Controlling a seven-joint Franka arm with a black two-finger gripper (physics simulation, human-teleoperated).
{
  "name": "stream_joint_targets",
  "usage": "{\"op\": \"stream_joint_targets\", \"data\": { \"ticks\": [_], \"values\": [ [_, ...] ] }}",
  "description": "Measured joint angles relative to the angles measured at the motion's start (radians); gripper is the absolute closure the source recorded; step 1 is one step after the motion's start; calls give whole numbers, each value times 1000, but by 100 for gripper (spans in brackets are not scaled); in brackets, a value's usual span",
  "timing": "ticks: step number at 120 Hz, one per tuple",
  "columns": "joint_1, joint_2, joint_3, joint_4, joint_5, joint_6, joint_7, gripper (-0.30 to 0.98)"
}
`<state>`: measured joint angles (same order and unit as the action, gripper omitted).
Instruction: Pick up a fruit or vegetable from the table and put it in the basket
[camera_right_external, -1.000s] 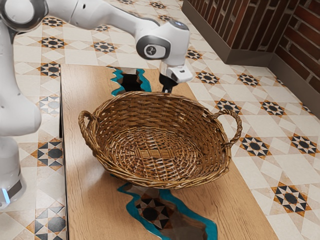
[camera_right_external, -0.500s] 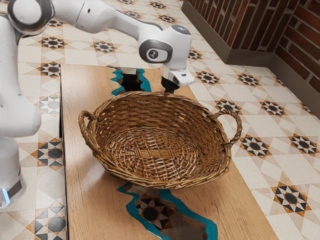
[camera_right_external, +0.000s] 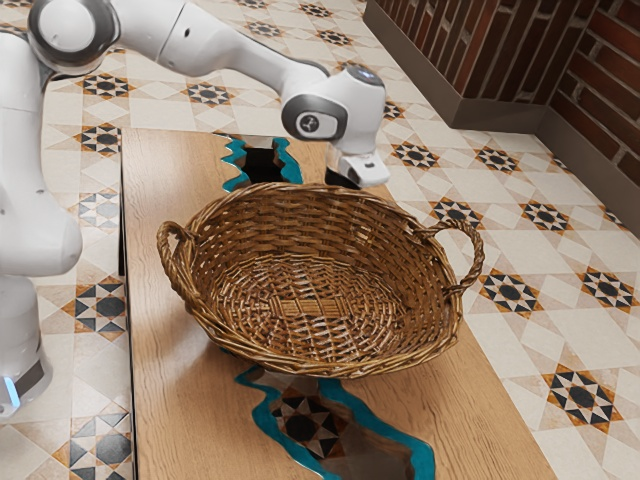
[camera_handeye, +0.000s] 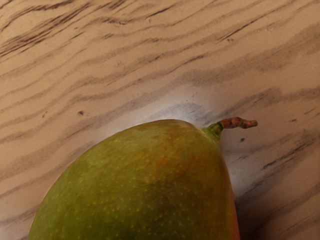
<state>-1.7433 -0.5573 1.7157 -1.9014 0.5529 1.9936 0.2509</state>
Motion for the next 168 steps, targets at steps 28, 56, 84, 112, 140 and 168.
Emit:
{"op": "stream_joint_targets", "data": {
  "ticks": [28,56,84,112,140,168],
  "values": [
    [11,3,1,-13,2,6,-4,0],
    [11,0,16,-12,4,7,-6,0],
    [3,-23,16,-6,32,8,-10,18],
    [8,-22,13,4,47,12,-25,32],
    [31,21,-92,212,55,-38,-29,37],
    [235,238,-457,468,-154,-155,-12,33]
  ]
}}
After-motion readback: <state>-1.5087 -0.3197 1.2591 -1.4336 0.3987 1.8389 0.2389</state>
